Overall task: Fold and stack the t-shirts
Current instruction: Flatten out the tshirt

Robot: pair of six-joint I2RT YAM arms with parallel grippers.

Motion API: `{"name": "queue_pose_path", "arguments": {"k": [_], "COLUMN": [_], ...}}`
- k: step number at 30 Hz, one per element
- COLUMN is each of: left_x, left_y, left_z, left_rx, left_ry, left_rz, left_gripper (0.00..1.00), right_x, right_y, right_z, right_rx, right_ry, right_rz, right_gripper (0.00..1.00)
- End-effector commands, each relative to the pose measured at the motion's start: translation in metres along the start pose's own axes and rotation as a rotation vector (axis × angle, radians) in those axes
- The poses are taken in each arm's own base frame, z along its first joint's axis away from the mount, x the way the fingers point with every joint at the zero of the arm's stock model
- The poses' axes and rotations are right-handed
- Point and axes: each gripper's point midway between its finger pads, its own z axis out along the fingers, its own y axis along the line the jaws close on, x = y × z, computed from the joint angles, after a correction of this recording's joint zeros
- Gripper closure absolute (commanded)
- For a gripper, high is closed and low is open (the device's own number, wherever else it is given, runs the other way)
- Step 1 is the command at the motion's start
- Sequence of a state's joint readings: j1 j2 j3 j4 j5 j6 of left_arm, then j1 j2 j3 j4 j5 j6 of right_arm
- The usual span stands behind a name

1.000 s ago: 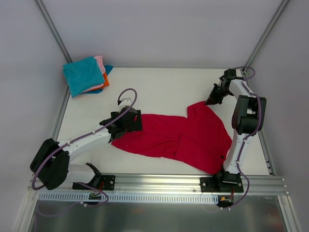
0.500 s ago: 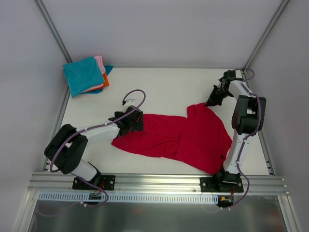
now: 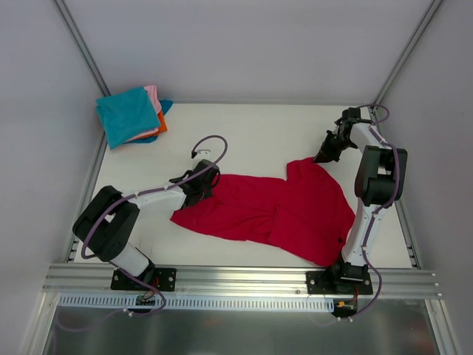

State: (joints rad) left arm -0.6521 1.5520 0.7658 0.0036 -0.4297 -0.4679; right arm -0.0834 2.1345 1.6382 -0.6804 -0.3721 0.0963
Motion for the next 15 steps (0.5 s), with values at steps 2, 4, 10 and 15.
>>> {"name": "queue_pose_path", "arguments": {"k": [2, 4, 10, 15], "left_x": [-0.032, -0.037, -0.047, -0.029], "left_y": [0.002, 0.005, 0.017, 0.025], "left_z": [-0.016, -0.023, -0.056, -0.085], "left_rx": [-0.002, -0.003, 0.012, 0.043], "left_ry": [-0.074, -0.082, -0.121, -0.039], "left_rz": [-0.038, -0.038, -0.057, -0.098], "left_gripper": [1.00, 1.00, 1.00, 1.00], "right_x": [-0.003, -0.003, -0.002, -0.002], "right_y": [0.010, 0.010, 0.010, 0.010], "right_z": [-0.017, -0.017, -0.015, -0.014], "right_rx": [-0.017, -0.017, -0.020, -0.020], "right_ry": [-0.031, -0.031, -0.025, -0.022], "right_rz": [-0.026, -0.025, -0.024, -0.022], "right_gripper": [0.99, 1.00, 1.00, 0.99]}}
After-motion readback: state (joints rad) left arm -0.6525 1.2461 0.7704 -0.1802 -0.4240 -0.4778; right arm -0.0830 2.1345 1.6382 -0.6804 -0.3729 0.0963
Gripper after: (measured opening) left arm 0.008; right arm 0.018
